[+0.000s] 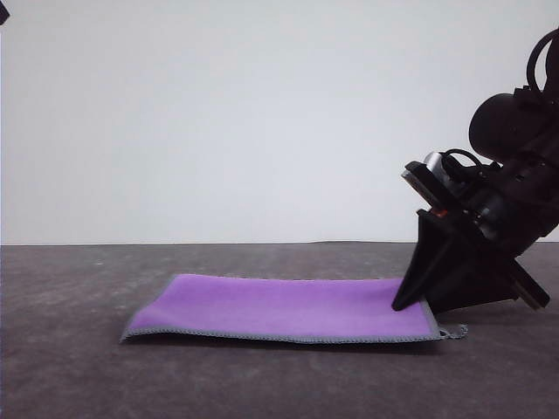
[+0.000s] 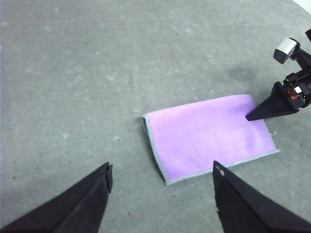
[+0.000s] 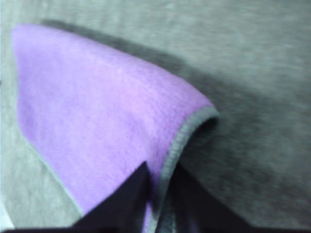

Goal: Fold clothes

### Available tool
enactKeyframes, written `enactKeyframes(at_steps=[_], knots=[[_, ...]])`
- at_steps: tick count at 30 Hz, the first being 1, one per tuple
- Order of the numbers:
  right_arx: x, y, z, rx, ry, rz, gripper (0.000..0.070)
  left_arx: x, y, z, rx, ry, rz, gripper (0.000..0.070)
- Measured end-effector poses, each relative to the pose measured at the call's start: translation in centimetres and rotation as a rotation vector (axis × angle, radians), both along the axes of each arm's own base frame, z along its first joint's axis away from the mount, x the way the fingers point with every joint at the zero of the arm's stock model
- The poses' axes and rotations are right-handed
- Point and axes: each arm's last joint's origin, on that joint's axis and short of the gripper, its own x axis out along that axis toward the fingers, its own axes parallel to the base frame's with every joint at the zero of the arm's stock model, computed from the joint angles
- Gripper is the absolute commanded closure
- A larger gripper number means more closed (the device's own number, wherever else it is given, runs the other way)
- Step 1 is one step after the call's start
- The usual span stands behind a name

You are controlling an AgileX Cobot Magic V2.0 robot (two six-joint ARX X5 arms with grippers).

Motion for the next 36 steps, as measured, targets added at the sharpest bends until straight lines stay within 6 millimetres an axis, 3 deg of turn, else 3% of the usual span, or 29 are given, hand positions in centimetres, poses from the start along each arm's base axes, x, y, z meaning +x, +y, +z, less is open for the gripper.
enactKeyframes(at_steps=[7,14,18,24,28,32,34,36], knots=[[-0.3,0.0,0.5,-0.012,0.02,-0.005,0.0699,0.0,0.0,0.0,0.0,0.0,0.0,0.0307],[0.8,1.5,4.3,0.068,-0.032,0.042,0.0699,0.0,0.0,0.0,0.0,0.0,0.0,0.0307],[1.0,3.8,5.9,0.099,-0.069,0.102,0.0699,0.0,0.0,0.0,0.0,-0.001,0.0,0.0307],[0.9,9.1,7.7,0.161,-0.185,0.192,0.0699,0.0,0.0,0.0,0.0,-0.001,0.0,0.0307],[1.2,12.1,7.3,0.187,-0.198,0.217,0.0699,0.0,0.0,0.0,0.0,0.0,0.0,0.0307],[1.3,14.4,5.5,0.167,-0.159,0.23,0.0697,0.0,0.0,0.0,0.001,0.0,0.0,0.0307],[1.3,15.1,4.6,0.144,-0.155,0.225,0.0643,0.0,0.0,0.0,0.0,-0.001,0.0,0.0307],[1.2,15.5,3.9,0.134,-0.148,0.227,0.0474,0.0,0.0,0.0,0.0,0.0,0.0,0.0307]])
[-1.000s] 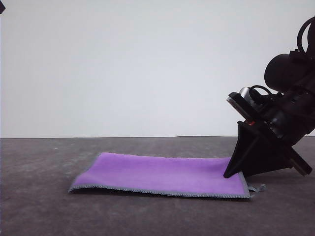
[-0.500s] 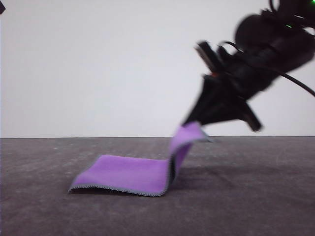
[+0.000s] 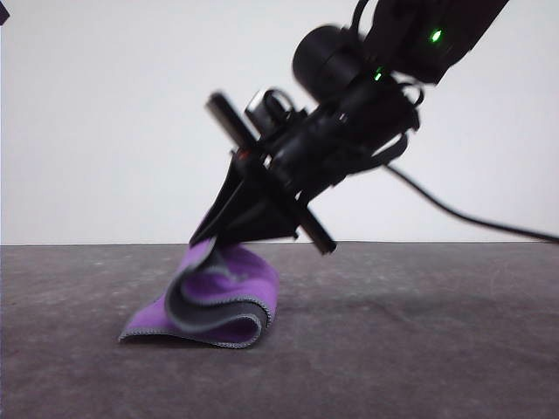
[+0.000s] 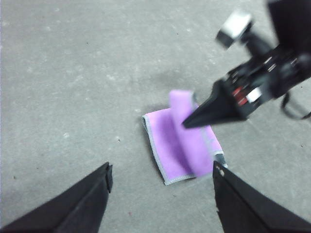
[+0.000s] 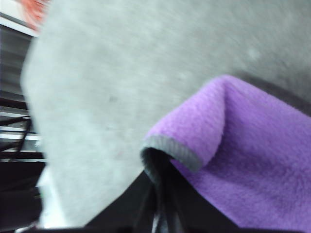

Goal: Fold clothes

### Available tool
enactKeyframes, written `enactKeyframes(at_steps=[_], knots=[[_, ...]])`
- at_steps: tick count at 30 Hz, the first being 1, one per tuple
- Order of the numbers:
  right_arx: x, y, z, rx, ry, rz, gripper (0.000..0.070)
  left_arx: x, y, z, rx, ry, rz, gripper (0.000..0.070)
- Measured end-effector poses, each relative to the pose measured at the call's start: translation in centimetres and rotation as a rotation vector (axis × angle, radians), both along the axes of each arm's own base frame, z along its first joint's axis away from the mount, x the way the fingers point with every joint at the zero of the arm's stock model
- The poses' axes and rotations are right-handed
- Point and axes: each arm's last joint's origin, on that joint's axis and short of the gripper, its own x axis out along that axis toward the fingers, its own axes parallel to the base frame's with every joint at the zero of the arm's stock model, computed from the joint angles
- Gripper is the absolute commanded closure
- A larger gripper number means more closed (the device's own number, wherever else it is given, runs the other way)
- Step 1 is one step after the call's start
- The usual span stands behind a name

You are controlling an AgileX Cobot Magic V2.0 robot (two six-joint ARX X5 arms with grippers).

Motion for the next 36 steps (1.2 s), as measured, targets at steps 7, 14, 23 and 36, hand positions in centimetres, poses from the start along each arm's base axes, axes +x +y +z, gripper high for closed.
enactKeyframes(at_steps=[7,14,23,36], knots=[[-0.3,-0.5,1.2,0.04,0.028,0.037,0.0357,0.0,0.0,0.0,0.0,0.0,0.0,0.0307],[-2.5,-4.0,7.5,-0.076,-0.191,-0.031,0.0382,0.0,0.0,0.0,0.0,0.0,0.0,0.0307],[-8.1,-9.8,13.7,-0.38,-0.612,-0.164,0.0404,0.0,0.0,0.0,0.0,0.0,0.0,0.0307],[-14.1,-16.0,10.0,-0.3,-0.788,-0.326,0.0405,0.0,0.0,0.0,0.0,0.0,0.0,0.0307]])
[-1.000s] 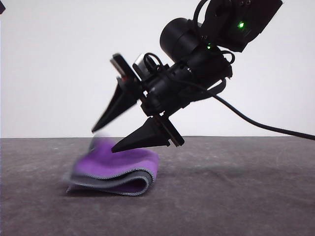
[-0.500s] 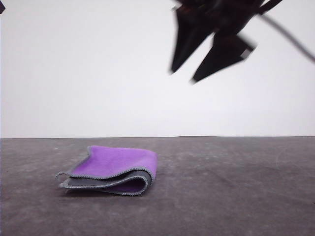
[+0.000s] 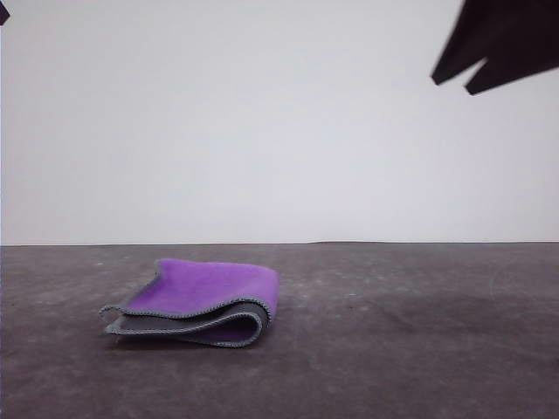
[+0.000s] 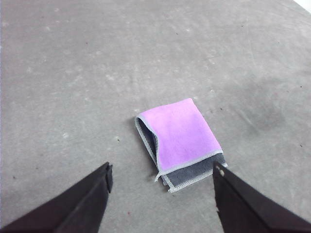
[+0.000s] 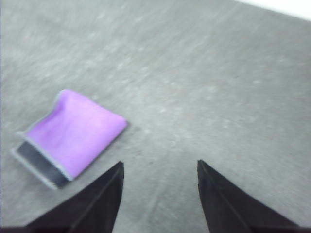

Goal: Fold clothes

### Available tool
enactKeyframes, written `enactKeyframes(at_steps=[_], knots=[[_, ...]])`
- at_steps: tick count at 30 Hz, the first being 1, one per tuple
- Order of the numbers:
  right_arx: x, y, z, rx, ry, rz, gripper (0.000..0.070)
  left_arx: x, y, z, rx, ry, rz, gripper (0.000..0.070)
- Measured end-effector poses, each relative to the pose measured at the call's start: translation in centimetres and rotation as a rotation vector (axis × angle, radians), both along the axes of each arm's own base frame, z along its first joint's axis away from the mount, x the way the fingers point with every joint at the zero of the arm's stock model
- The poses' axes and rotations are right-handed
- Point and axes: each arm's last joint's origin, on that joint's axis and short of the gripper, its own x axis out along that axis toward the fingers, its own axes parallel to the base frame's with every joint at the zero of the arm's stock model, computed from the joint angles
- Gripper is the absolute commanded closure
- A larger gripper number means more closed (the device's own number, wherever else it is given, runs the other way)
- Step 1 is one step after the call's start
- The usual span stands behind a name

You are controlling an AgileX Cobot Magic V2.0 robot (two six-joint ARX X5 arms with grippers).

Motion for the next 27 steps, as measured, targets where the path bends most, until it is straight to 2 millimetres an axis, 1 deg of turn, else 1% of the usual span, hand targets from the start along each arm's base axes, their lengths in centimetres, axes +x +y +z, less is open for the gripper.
enactKeyframes(at_steps=[5,8,9,10,11,12,13,27], knots=[[-0.2,-0.4,-2.2,-0.01,0.034,-0.023,0.0403,0.0,0.0,0.0,0.003,-0.001,0.006,0.0306],[-0.2,-0.4,-2.3,-0.008,0.03,-0.022,0.0405,0.0,0.0,0.0,0.004,0.0,0.006,0.032],[-0.2,-0.4,-2.2,-0.006,0.027,-0.021,0.0465,0.0,0.0,0.0,0.004,0.0,0.006,0.0426],[-0.2,-0.4,-2.2,-0.004,0.025,-0.021,0.0555,0.0,0.0,0.0,0.004,0.0,0.006,0.0549],[-0.2,-0.4,-2.2,-0.004,0.026,-0.022,0.0675,0.0,0.0,0.0,0.004,0.0,0.006,0.0654],[-0.2,-0.4,-2.2,-0.006,0.025,-0.024,0.0691,0.0,0.0,0.0,0.003,-0.002,0.006,0.0689],[-0.2,-0.4,-2.2,-0.007,0.024,-0.026,0.0684,0.0,0.0,0.0,0.001,-0.004,0.007,0.07],[0.0,-0.3,-1.8,0.011,-0.019,-0.035,0.0684,0.0,0.0,0.1,-0.002,-0.008,0.007,0.07]])
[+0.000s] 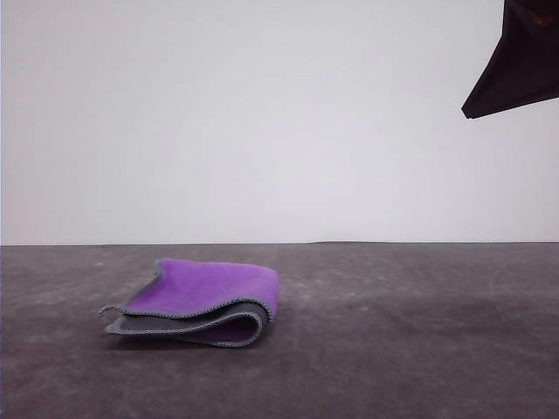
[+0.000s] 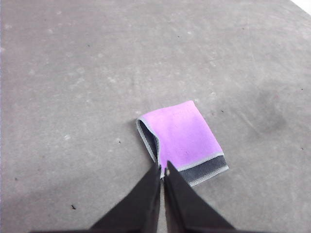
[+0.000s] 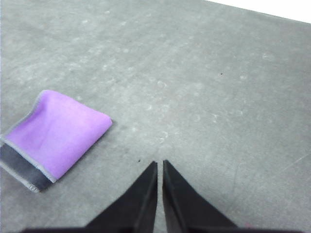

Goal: Fold clothes

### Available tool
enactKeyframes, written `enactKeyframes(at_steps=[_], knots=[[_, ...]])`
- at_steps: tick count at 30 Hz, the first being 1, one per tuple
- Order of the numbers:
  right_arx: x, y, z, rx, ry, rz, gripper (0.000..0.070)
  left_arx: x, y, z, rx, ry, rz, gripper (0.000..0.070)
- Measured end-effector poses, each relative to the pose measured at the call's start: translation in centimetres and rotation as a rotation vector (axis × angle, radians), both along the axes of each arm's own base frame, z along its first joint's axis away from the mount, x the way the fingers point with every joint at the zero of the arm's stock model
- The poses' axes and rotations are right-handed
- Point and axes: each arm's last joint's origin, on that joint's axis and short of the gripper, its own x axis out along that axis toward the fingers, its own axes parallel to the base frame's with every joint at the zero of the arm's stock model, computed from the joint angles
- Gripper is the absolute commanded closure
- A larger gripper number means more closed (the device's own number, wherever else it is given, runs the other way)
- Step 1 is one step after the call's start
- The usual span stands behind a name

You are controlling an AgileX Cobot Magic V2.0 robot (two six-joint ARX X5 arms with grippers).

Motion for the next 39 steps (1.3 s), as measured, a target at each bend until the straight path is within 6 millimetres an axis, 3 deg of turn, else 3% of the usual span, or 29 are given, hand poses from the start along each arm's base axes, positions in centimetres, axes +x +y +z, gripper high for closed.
enactKeyframes(at_steps=[8,16,22,27,39], knots=[[0.0,0.0,0.0,0.0,0.0,0.0,0.0684,0.2,0.3,-0.5,0.002,-0.041,0.028,0.07],[0.0,0.0,0.0,0.001,-0.001,0.0,0.0684,0.6,2.1,-7.1,-0.038,-0.272,0.194,0.07],[0.0,0.0,0.0,0.002,-0.003,0.0,0.0684,0.1,3.0,-10.5,-0.043,-0.422,0.291,0.07],[0.0,0.0,0.0,0.002,-0.003,0.0,0.0684,0.0,3.4,-13.1,-0.029,-0.421,0.348,0.07],[0.0,0.0,0.0,0.002,-0.003,0.0,0.0684,0.1,4.1,-13.6,-0.015,-0.453,0.433,0.07]])
